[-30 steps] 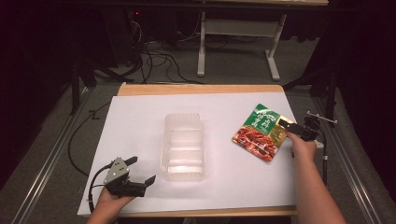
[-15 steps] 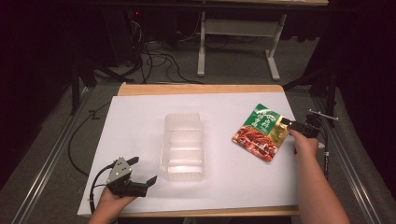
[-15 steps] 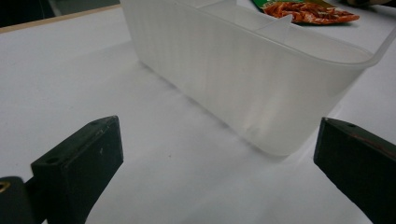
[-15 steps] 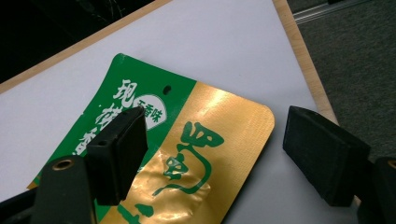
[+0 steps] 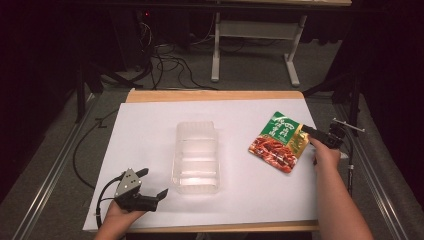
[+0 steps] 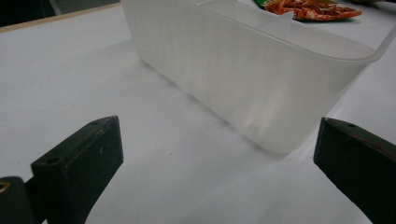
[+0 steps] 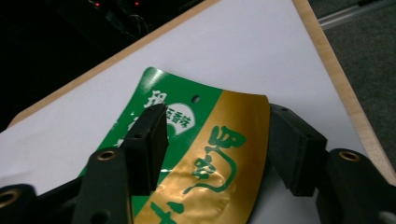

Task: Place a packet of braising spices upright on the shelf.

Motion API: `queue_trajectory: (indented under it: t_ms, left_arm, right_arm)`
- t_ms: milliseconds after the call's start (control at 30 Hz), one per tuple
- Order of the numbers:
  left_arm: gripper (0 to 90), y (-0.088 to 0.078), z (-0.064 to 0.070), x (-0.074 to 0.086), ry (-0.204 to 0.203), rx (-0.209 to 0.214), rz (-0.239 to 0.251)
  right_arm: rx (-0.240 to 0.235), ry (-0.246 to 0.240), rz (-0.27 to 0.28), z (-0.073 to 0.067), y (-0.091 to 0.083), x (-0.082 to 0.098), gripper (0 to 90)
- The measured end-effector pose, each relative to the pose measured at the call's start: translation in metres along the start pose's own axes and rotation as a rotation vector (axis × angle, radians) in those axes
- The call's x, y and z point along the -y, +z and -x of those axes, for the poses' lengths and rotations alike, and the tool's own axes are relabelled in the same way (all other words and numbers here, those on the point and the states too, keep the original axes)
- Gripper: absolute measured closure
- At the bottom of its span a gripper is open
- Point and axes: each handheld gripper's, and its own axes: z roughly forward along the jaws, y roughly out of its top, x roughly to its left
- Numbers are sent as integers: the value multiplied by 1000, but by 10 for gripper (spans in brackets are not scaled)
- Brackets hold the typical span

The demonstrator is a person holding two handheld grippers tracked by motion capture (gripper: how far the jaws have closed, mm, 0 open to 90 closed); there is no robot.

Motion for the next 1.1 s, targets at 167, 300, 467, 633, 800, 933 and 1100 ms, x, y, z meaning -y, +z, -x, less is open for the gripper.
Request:
queue_trajectory:
  t_ms: [167,300,467,633,800,933,1100]
  left_arm:
    - [20,0,1,0,0,4,2]
    - [20,1,1,0,1,5,-4]
    - [23,1,1,1,0,6,-5]
    - [24,3,1,1,5,8,-13]
    - [26,3,1,2,6,6,-16]
    - [27,2,1,1,5,7,-12]
    - [27,2,1,1,4,8,-6]
  right_arm:
    - [-55,-37,14,-6,-4,1,507]
    - [-51,-62,-16,-9,-4,4,551]
    - [23,-57,-77,-5,0,7,566]
    - [49,-46,-96,-3,3,7,708]
    - [52,-78,-77,-4,0,6,900]
    - [59,-159,-45,-11,-5,6,900]
    - [22,-211,17,-26,-20,2,900]
